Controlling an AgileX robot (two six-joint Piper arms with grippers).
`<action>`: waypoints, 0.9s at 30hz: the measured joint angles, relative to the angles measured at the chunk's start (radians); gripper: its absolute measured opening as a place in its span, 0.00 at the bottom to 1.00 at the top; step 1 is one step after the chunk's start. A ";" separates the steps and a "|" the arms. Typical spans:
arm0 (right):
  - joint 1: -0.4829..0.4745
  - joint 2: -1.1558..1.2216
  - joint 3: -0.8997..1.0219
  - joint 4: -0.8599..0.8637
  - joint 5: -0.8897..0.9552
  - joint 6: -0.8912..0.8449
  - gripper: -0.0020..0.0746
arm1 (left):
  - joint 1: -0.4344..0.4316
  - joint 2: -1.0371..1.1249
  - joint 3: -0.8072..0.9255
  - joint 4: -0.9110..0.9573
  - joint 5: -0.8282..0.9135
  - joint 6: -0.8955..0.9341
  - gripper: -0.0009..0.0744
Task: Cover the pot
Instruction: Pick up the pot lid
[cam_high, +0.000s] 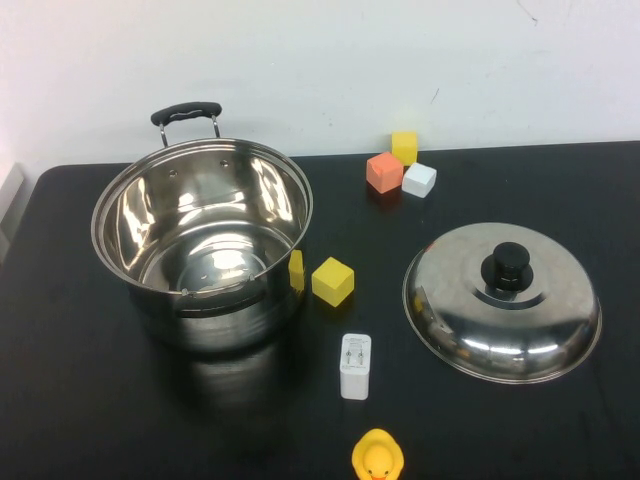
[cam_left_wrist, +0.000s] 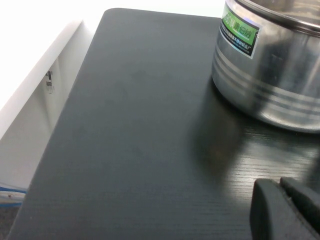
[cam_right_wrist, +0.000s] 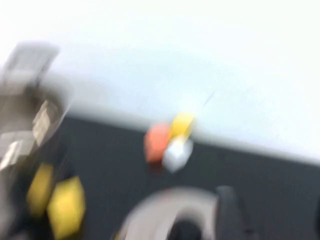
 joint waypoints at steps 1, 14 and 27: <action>0.024 0.032 0.000 -0.053 -0.100 0.095 0.55 | 0.000 0.000 0.000 0.000 0.000 0.000 0.01; 0.073 0.655 -0.004 -0.619 -0.965 0.635 0.81 | 0.000 0.000 0.000 0.000 0.000 0.000 0.01; 0.073 1.099 -0.089 -0.639 -1.086 0.662 0.80 | 0.000 0.000 0.000 0.000 0.000 0.000 0.01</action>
